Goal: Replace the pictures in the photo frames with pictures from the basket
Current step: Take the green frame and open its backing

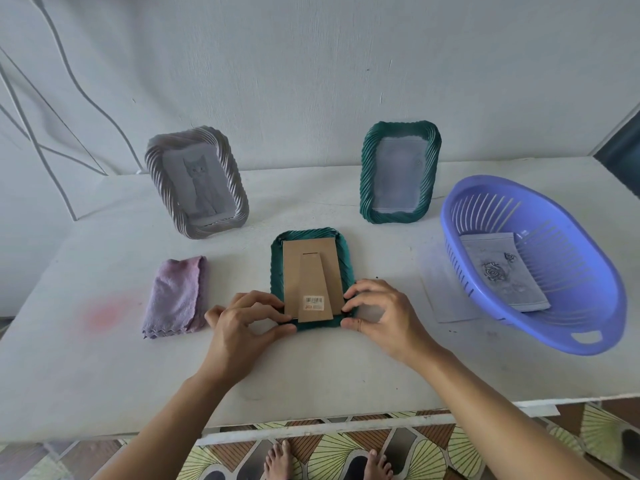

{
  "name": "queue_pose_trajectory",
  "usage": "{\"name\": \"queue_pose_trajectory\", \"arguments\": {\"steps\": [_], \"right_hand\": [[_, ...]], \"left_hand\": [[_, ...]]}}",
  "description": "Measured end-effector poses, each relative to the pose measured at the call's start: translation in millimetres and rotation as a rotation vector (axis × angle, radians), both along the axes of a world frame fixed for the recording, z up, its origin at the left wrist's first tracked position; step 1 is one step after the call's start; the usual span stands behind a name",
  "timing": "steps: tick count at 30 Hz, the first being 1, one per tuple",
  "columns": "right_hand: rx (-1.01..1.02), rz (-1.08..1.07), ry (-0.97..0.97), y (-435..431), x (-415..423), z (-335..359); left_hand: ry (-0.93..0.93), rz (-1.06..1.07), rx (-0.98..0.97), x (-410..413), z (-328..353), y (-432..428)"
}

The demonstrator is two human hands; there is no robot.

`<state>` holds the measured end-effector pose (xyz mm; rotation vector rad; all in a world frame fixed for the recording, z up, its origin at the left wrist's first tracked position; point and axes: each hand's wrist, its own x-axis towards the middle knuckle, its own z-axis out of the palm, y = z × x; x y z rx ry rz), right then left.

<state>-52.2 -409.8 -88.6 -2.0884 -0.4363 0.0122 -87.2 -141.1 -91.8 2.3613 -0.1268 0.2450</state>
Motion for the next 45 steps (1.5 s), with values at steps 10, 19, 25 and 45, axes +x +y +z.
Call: {"name": "queue_pose_trajectory", "arguments": {"steps": [10,19,25,45], "right_hand": [[-0.015,0.035,0.019,0,1,2],[-0.008,0.079,-0.062,-3,-1,2],[-0.079,0.069,-0.028,-5,1,-3],[-0.501,-0.135,-0.083,57,42,45]], "left_hand": [[0.021,-0.038,0.045,0,-2,1],[-0.021,-0.028,0.056,-5,-4,0],[-0.003,-0.023,0.06,-4,-4,-1],[0.207,0.184,0.215,50,23,-11]]}}
